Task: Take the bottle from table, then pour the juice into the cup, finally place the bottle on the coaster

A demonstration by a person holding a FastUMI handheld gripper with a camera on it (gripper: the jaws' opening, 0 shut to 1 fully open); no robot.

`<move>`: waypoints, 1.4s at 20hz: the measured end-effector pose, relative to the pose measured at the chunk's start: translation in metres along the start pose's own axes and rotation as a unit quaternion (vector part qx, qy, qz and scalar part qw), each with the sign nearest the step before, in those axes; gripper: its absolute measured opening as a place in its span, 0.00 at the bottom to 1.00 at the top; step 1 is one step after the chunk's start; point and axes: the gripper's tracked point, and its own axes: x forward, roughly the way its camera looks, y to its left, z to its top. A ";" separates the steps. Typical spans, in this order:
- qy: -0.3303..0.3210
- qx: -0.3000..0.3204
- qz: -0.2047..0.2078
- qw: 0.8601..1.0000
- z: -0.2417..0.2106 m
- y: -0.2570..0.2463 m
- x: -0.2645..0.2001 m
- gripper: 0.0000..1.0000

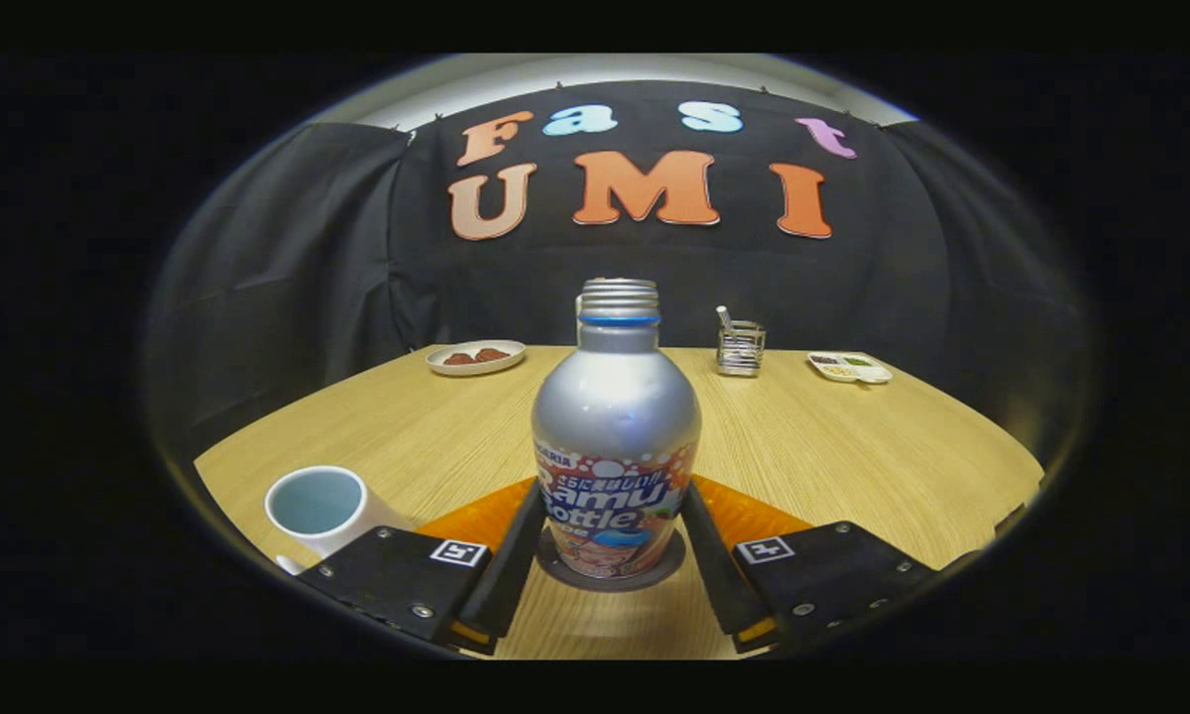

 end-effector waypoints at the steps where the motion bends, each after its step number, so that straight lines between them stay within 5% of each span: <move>1: 0.000 -0.001 0.000 1.000 -0.001 0.000 -0.001 0.77; 9: 0.005 -0.015 -0.002 1.000 -0.007 -0.002 0.000 0.81; 14: 0.003 -0.015 -0.003 1.000 -0.006 -0.004 -0.013 0.98; 28: -0.048 -0.011 -0.020 0.999 0.039 -0.038 -0.096 0.97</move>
